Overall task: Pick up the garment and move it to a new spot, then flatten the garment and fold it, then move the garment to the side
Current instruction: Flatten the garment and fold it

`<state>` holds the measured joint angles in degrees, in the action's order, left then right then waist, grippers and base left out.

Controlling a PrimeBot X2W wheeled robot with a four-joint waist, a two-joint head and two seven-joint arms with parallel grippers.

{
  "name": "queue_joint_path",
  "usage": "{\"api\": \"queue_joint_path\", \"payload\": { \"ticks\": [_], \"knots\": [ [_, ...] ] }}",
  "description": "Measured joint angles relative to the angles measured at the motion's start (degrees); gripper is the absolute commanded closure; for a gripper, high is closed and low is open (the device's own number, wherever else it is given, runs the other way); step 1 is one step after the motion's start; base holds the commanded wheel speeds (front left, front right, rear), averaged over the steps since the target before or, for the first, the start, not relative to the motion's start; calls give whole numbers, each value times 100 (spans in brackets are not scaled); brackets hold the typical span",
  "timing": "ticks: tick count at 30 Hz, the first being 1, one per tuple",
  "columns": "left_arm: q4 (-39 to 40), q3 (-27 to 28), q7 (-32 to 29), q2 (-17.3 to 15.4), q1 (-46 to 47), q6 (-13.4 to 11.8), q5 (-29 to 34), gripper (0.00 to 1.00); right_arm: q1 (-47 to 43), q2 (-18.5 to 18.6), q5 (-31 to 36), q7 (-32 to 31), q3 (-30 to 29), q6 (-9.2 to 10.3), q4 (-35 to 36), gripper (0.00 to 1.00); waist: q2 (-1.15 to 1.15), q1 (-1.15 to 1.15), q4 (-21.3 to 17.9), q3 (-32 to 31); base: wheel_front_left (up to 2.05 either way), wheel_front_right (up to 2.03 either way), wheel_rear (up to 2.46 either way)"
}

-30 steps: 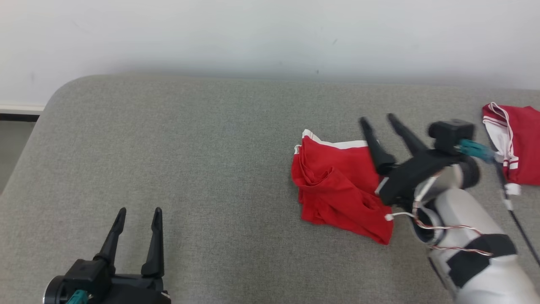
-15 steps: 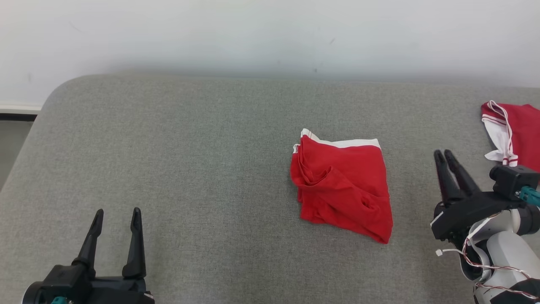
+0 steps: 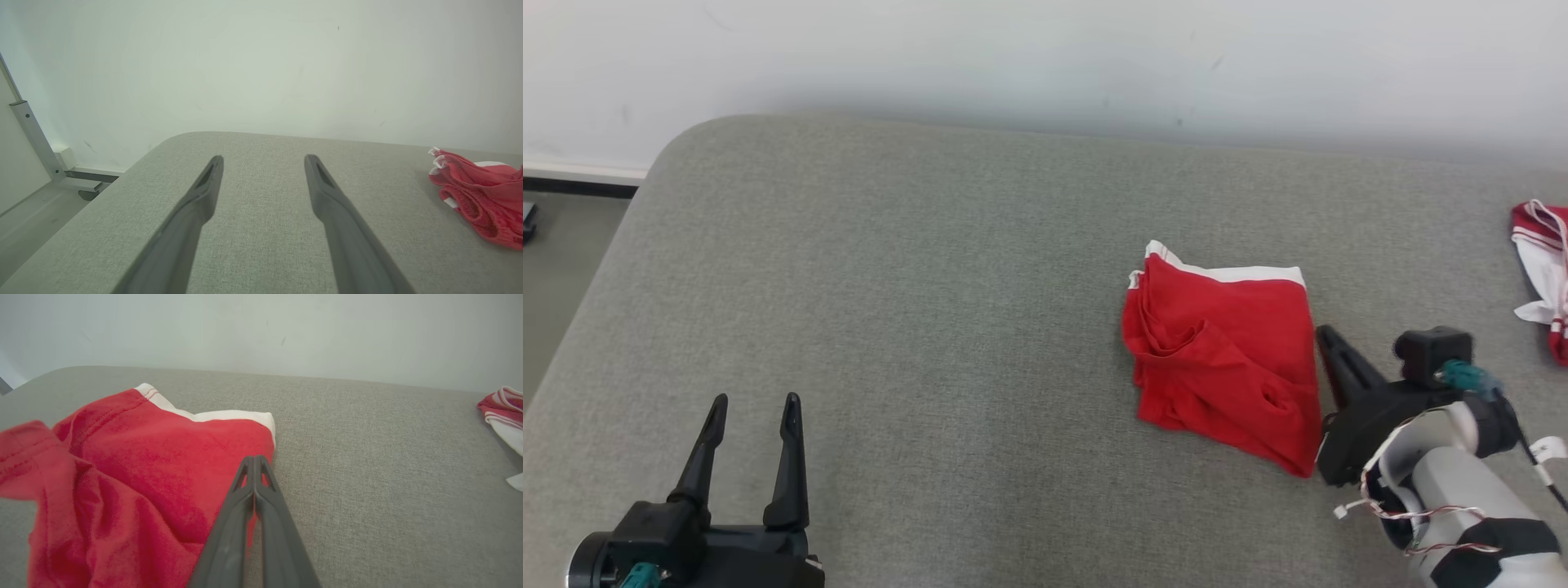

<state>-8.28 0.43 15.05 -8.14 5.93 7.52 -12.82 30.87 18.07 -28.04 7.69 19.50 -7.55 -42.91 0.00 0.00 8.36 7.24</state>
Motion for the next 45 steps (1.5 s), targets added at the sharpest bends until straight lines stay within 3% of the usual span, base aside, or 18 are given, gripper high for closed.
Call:
{"api": "queue_joint_path", "payload": {
  "ticks": [9, 19, 26, 32, 45],
  "knots": [
    [-86, -22, 0, -2, 53, 1, -30, 0, 208, -291, -338, 346, 999, 0, -584, 100, 0, 0, 262, 46, 0, 0, 0],
    [-97, -47, 0, 12, 53, 1, -30, 0, 214, -702, -779, 654, 1890, 0, -587, 100, 0, 0, 322, 29, 0, 0, 0],
    [-113, -171, 0, 19, 107, 1, -29, 0, 194, -1046, -913, 722, 2209, 0, -516, 100, 0, 0, 321, 27, 0, 0, 0],
    [-108, -146, 0, 2, 103, 1, -8, 0, 115, -955, -676, 730, 1546, 0, 169, 100, 0, 0, 194, -26, 0, 0, 0],
    [-88, -38, 0, -49, -106, 1, 64, 0, -1133, -678, 260, 731, -552, 0, 1893, 100, 0, 0, -378, -288, 0, 0, 0]
  ]
}}
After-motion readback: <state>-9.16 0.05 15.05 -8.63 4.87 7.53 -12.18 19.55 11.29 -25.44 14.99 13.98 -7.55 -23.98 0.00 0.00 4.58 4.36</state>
